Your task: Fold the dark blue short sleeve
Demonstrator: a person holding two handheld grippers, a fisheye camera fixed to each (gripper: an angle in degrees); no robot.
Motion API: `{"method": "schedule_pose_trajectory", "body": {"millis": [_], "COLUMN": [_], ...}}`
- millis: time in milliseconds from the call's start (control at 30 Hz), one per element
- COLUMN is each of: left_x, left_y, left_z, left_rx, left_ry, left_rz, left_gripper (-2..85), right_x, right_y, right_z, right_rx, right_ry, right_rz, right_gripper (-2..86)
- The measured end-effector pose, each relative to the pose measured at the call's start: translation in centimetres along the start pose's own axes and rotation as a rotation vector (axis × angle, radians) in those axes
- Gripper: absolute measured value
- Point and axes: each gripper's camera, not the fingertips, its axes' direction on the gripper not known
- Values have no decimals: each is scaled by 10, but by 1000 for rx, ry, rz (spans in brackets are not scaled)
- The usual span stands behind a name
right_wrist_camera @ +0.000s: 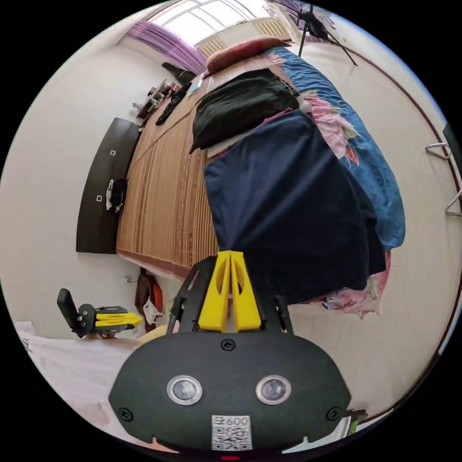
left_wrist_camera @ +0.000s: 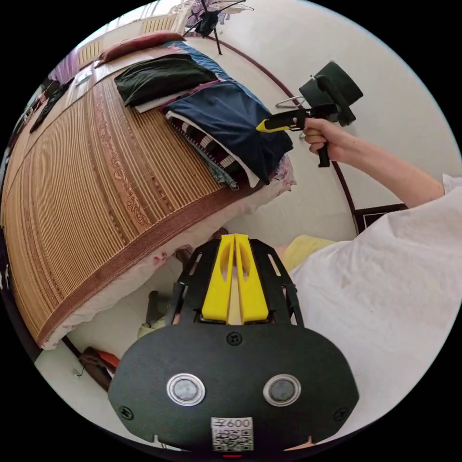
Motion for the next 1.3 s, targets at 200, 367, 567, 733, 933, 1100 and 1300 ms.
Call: {"method": "schedule_pose_trajectory", "body": {"millis": [200,367,567,733,933,1100,1300], "left_x": [-35,-42,-5,-33,-120,-166,-181], "left_y": [47,52,62,95,196,259,274], "left_z": [-9,-41,-105,-84,-14,17,55], "left_rx": [187,357,637,690,476,341,249], "left_ry": [102,158,152,240,206,190,206], "left_rz": [-198,-120,111,31,-234,-421,-464], "left_gripper": [3,7,13,9,6,5,4], "right_x": [0,-11,-118,-49,85,174,273], "right_y": [79,86,76,32,25,17,17], "right_z": [-116,-238,-339,-249,-100,-13,-16], "right_rx": [473,725,902,620,119,-207,-195], "right_ry": [-316,-693,-229,35,200,390,109], "right_rz": [-37,-336,-587,-454,-273,-150,225], "right_gripper": [-8,-8,-8,-5,48,97,7]}}
